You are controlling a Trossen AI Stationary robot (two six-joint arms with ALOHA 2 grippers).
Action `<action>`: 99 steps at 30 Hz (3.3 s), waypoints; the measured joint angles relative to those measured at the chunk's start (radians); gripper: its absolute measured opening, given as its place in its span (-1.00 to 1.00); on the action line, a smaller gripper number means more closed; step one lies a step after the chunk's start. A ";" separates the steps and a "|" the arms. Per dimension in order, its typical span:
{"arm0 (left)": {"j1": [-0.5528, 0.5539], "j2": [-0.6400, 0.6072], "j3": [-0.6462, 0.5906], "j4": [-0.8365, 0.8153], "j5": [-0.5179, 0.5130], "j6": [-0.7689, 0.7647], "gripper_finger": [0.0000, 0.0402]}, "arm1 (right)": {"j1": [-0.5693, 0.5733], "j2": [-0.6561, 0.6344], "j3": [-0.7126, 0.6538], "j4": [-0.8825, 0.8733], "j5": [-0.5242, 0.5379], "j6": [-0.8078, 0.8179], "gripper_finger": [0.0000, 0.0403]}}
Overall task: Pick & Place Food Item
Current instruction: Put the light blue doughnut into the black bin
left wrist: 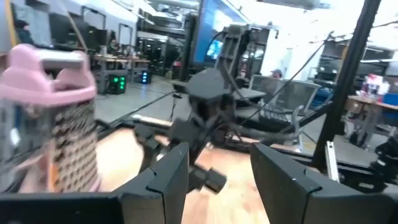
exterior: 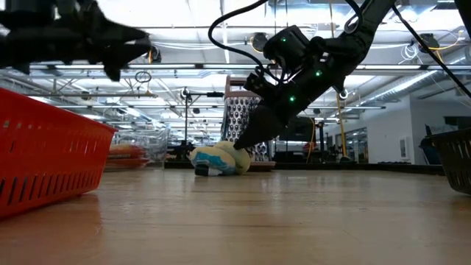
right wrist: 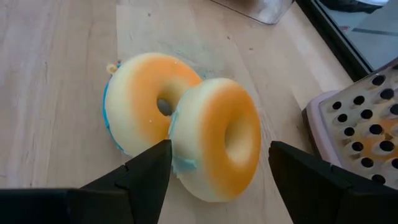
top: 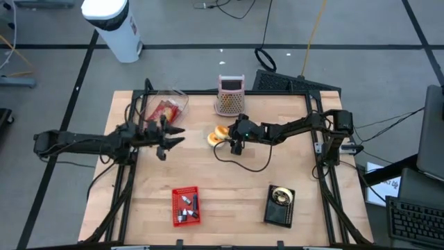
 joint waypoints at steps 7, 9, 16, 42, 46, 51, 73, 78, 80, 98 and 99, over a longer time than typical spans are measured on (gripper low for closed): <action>-0.004 -0.137 -0.115 -0.073 -0.024 0.020 -0.13 | -0.002 0.000 0.000 0.001 0.000 -0.002 0.27; -0.010 -0.148 -0.112 -0.118 -0.026 0.034 -0.13 | -0.002 0.000 0.000 0.001 0.000 -0.011 0.27; -0.024 -0.149 -0.112 -0.130 -0.061 0.055 -0.13 | 0.012 0.000 0.000 0.014 -0.052 -0.001 0.27; -0.024 -0.149 -0.111 -0.137 -0.074 0.067 -0.13 | 0.019 0.080 0.000 0.113 0.007 0.037 -0.13; -0.024 -0.149 -0.111 -0.137 -0.074 0.066 -0.13 | 0.019 0.080 0.000 0.114 0.008 0.036 -0.28; -0.024 -0.149 -0.111 -0.137 -0.074 0.066 -0.13 | 0.019 0.080 0.000 0.098 0.097 0.024 -0.44; -0.024 -0.149 -0.111 -0.137 -0.074 0.066 -0.13 | 0.165 -0.398 0.000 -0.459 0.044 0.234 -0.91; -0.024 -0.149 -0.111 -0.137 -0.074 0.066 -0.13 | 0.248 -0.609 0.000 -0.748 -0.109 0.491 -0.90; -0.024 -0.149 -0.111 -0.137 -0.074 0.066 -0.13 | 0.296 -0.683 0.000 -0.826 -0.138 0.594 -0.91; -0.024 -0.149 -0.111 -0.137 -0.074 0.067 -0.13 | 0.801 -0.847 -0.100 -0.741 -0.134 1.375 -0.90; -0.024 -0.149 -0.111 -0.137 -0.074 0.067 -0.13 | 0.816 -0.834 -0.130 -0.669 -0.135 1.404 -0.90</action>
